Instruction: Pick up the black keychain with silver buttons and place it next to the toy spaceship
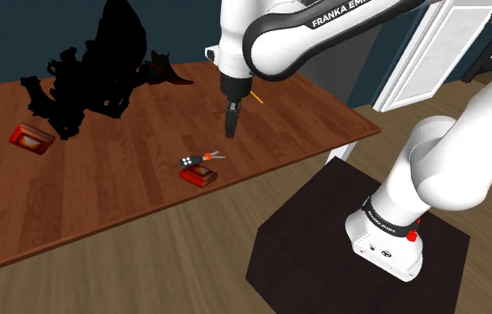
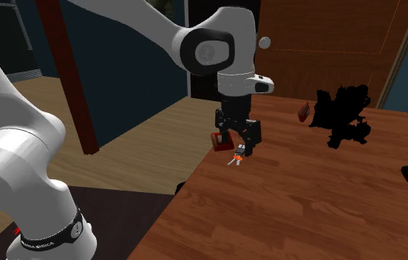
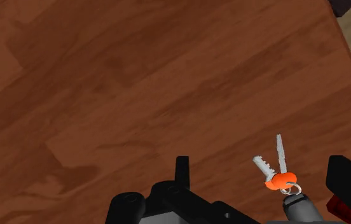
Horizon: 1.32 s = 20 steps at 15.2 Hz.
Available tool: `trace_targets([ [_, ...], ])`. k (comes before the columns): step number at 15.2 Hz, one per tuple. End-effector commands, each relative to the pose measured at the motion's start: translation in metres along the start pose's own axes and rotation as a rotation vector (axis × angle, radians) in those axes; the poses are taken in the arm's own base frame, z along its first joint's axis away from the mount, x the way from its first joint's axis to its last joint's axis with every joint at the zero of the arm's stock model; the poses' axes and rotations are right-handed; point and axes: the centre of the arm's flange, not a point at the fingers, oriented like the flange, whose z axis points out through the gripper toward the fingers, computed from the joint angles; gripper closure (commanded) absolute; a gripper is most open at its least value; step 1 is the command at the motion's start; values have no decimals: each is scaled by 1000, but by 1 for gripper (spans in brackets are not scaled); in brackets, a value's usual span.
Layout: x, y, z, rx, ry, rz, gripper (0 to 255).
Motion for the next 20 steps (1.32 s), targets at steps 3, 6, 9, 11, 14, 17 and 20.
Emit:
trace_targets([
  [3,31,-30,23,11,39,-142,0],
  [6,47,-49,36,17,61,-226,0],
  [9,48,-49,52,17,61,-226,0],
  [11,49,-50,62,17,61,-226,0],
  [14,50,-50,76,17,61,-226,0],
  [17,50,-50,76,17,61,-226,0],
  [20,50,-50,76,17,61,-226,0],
])
